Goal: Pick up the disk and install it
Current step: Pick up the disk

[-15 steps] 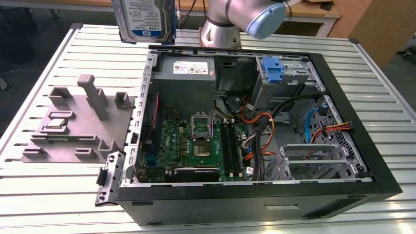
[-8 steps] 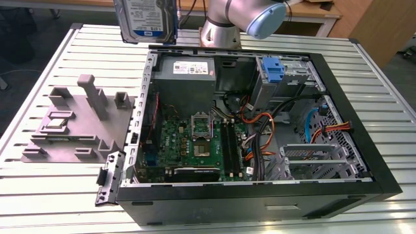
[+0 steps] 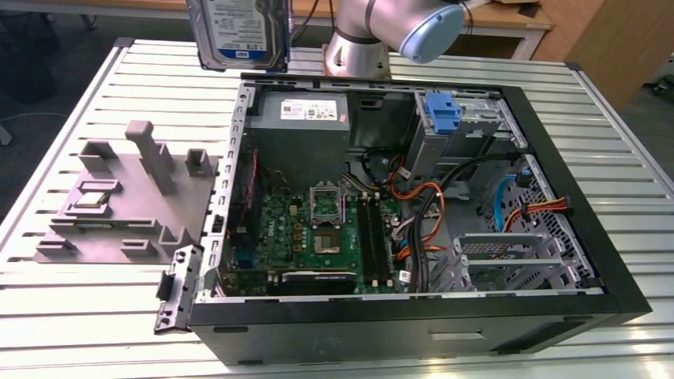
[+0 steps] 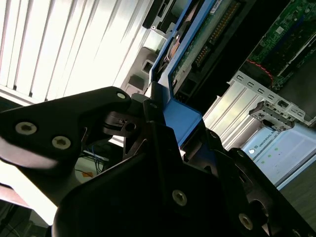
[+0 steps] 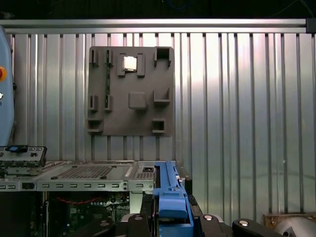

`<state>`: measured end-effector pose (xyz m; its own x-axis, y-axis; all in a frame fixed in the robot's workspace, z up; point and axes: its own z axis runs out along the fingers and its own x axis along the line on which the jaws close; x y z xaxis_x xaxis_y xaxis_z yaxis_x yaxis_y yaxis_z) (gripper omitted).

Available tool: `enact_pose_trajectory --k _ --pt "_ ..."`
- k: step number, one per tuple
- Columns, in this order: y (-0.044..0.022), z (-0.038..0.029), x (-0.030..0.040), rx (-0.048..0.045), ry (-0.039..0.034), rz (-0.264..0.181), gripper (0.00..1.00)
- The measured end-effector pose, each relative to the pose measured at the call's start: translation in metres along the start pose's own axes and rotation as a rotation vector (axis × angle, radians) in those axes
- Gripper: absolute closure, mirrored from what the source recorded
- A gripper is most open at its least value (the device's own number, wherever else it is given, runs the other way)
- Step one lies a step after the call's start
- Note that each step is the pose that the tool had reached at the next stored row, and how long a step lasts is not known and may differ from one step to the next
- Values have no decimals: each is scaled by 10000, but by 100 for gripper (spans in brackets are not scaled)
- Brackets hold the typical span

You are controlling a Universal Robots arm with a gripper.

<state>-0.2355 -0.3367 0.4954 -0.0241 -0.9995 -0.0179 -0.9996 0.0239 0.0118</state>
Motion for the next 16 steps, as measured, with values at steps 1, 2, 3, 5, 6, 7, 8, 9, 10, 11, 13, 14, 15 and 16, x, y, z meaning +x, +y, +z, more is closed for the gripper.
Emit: enact_pose_trajectory --k 1,2,3,5,6,7,8,9,10,11,13,14,15,16 --pt "-4 0 0 -1 0 0 63" --pt "-7 0 1 -1 0 0 63" --pt "-10 0 1 0 0 0 63" --pt "-17 0 1 0 0 0 63" --pt "-21 0 1 -1 0 0 63" --pt "-24 -1 2 -1 1 0 63" --pt "-28 0 2 0 0 0 63" --pt "-31 0 2 0 0 0 63" --pt "-34 0 2 -1 0 0 63" --pt "-38 0 3 -1 0 0 63" --pt "-45 -1 3 -1 0 0 63" --pt "-48 0 3 0 0 0 63" --pt "-51 0 4 0 0 0 63" --pt "-55 0 4 0 0 0 63"
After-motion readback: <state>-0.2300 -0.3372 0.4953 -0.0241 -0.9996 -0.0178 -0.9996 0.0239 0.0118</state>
